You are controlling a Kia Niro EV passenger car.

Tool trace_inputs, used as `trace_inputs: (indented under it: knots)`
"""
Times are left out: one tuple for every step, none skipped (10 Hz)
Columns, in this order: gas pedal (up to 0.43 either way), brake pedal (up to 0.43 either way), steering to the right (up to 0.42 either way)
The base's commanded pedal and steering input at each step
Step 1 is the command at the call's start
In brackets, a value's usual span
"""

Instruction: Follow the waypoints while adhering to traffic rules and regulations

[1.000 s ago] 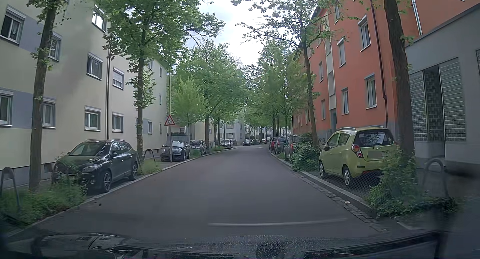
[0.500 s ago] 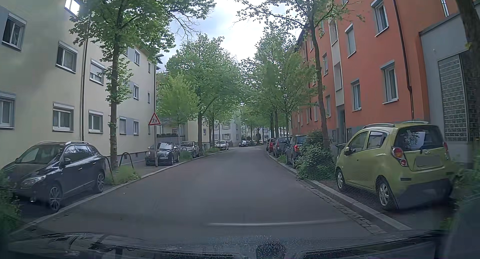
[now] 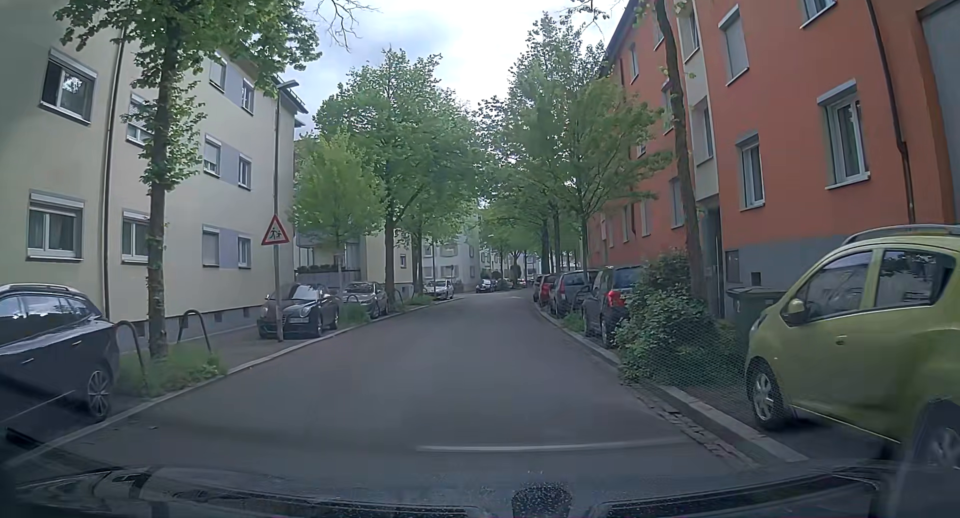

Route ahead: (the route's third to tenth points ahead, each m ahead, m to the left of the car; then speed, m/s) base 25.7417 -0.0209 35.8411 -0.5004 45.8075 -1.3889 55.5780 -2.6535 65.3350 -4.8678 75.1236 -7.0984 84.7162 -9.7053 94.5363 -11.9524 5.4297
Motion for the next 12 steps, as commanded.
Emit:
trace_inputs:
  knots:
    - [0.087, 0.0, 0.0]
    - [0.079, 0.0, 0.0]
    - [0.079, 0.0, -0.003]
    - [0.079, 0.0, -0.007]
    - [0.067, 0.0, -0.009]
    - [0.059, 0.0, -0.01]
    - [0.039, 0.0, -0.011]
    - [0.02, 0.0, -0.013]
    - [0.02, 0.0, -0.015]
    - [0.02, 0.0, -0.018]
    - [0.02, 0.0, -0.017]
    - [0.028, 0.0, -0.017]
